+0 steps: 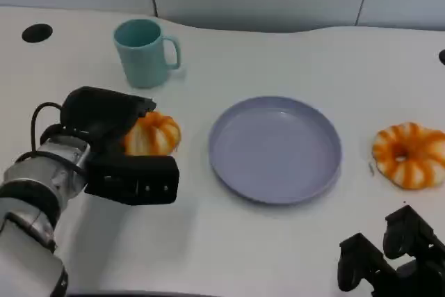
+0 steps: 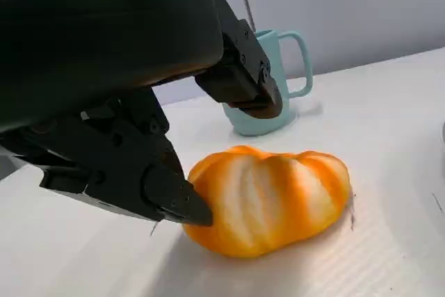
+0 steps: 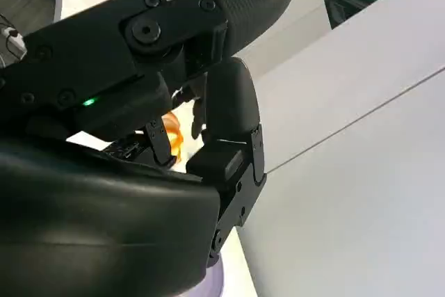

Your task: Grasp the bread from the table and place it into the plate.

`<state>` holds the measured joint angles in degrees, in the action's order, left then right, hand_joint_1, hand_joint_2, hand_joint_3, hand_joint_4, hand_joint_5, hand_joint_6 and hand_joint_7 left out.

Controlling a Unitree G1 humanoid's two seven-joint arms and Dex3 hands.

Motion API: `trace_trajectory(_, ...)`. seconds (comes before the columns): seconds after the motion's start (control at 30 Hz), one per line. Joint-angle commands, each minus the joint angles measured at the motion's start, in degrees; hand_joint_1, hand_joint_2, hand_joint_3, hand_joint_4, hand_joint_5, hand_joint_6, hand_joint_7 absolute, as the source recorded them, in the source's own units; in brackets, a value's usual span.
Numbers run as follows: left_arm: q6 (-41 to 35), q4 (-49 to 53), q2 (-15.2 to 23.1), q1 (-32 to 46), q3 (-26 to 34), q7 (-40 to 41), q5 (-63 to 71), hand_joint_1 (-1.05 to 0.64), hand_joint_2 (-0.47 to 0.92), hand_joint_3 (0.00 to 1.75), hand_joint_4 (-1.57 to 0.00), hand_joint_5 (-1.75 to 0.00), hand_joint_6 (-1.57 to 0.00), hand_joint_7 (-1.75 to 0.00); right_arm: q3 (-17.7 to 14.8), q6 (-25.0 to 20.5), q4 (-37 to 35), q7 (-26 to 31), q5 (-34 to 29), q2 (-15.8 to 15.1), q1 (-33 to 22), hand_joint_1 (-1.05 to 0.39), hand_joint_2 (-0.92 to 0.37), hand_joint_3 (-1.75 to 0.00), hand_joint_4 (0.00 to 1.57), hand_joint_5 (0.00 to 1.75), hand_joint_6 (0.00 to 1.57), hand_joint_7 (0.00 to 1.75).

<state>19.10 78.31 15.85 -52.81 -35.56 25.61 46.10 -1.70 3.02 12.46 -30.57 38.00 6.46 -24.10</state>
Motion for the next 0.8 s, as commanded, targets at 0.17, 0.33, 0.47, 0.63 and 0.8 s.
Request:
trace_trajectory(0.17, 6.6, -0.7, -0.7, 1.5, 10.4, -4.0, -10.7, -0.14, 0.80, 0.01, -1.22, -0.04, -1.17, -0.01, -0.2, 0.0, 0.8, 0.2, -0.2, -0.6, -0.7, -0.47, -0.86, -0.01, 0.79, 1.75, 0.65, 1.75)
trace_trajectory(0.33, 7.8, -1.1, -1.7, 1.6, 13.4, -8.2, -13.8, -0.09, 0.81, 0.01, -1.03, -0.66, -1.18, -0.20, -0.7, 0.0, 0.3, -0.4, 0.6, -0.8, -0.5, -0.45, -0.86, 0.00, 0.79, 1.75, 0.65, 1.75)
trace_trajectory(0.47, 7.4, -1.2, -1.9, 1.7, 14.0, -9.4, -14.2, -0.05, 0.82, 0.00, -0.68, -1.39, -0.74, -1.09, -0.7, 0.0, 0.5, 0.0, 0.1, -0.8, -0.7, -0.47, -0.86, 0.00, 0.79, 1.75, 0.66, 1.75)
trace_trajectory(0.63, 7.4, -1.3, -1.9, 1.7, 14.2, -9.5, -14.0, -0.04, 0.82, 0.00, -0.66, -1.43, -0.69, -1.19, -0.7, 0.0, 0.5, 0.1, 0.0, -0.8, -0.7, -0.47, -0.86, 0.00, 0.79, 1.75, 0.66, 1.75)
trace_trajectory(0.8, 8.3, -0.9, -2.2, 2.5, 19.1, -18.8, -19.5, -0.05, 0.86, 0.01, -0.64, -1.35, -0.66, -1.13, -0.6, -0.6, 0.6, -0.1, 0.5, -0.9, -0.7, -0.47, -0.85, 0.00, 0.79, 1.75, 0.66, 1.75)
